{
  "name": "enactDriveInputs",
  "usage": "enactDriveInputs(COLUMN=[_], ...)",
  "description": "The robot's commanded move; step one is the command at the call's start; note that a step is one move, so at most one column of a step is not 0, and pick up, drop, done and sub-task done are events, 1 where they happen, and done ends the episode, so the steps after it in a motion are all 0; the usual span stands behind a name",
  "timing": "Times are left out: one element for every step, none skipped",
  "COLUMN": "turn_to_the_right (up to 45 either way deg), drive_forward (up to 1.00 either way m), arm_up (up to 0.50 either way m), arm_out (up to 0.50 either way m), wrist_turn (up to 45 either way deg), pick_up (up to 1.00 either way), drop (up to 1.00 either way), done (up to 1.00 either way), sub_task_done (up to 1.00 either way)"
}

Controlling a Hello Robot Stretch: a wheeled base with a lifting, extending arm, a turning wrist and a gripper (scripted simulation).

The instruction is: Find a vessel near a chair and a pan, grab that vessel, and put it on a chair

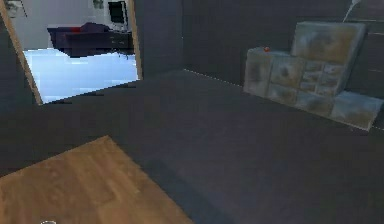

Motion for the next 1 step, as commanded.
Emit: enactDriveInputs(turn_to_the_right=[45.0], drive_forward=[0.00], arm_up=[0.00], arm_out=[0.00], wrist_turn=[0.0], pick_up=[0.00], drop=[0.00], done=[0.00], sub_task_done=[0.00])
